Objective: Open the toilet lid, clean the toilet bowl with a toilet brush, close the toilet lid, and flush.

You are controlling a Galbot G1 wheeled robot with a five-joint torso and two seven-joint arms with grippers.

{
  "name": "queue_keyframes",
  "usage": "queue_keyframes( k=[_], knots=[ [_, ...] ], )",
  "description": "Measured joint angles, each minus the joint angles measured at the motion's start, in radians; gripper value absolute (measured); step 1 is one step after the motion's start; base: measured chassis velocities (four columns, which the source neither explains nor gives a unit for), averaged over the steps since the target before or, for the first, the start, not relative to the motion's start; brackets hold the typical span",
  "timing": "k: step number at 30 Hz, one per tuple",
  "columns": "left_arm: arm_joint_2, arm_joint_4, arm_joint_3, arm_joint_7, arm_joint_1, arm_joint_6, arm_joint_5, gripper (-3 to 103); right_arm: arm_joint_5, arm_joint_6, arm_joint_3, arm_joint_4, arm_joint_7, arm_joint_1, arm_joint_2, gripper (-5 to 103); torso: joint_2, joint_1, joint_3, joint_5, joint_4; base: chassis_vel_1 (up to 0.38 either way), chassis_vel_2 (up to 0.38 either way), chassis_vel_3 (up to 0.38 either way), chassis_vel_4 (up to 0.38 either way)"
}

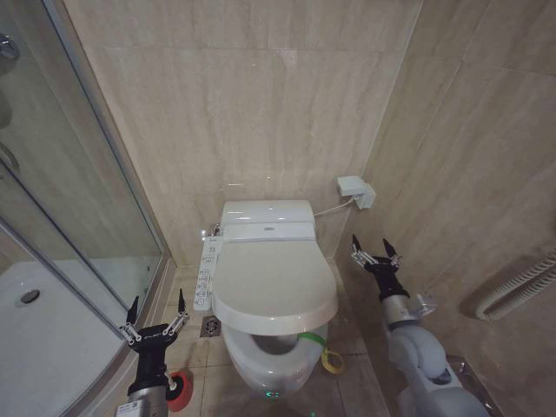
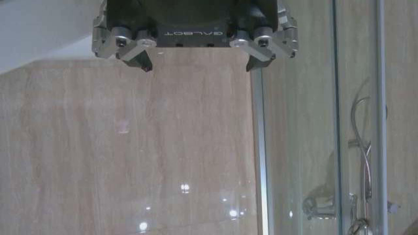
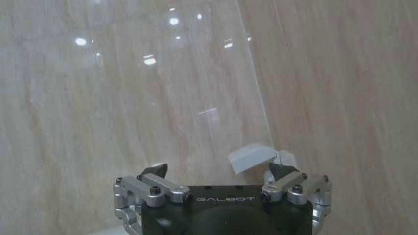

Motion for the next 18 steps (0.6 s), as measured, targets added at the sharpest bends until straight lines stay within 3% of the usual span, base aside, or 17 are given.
queue_keyframes(
  k=[7,18],
  knots=[
    [0.000,0.000,0.000,0.000,0.000,0.000,0.000,97,-0.031,0.015,0.057,0.053,-0.053,-0.107,0.001,100,0.000,0.000,0.000,0.0002,-0.0003,0.000,0.000,0.000,0.000],
    [0.000,0.000,0.000,0.000,0.000,0.000,0.000,97,-0.063,0.021,0.062,0.131,-0.054,-0.170,0.027,100,0.000,0.000,0.000,0.0002,-0.0001,0.000,0.000,0.000,0.000]
  ],
)
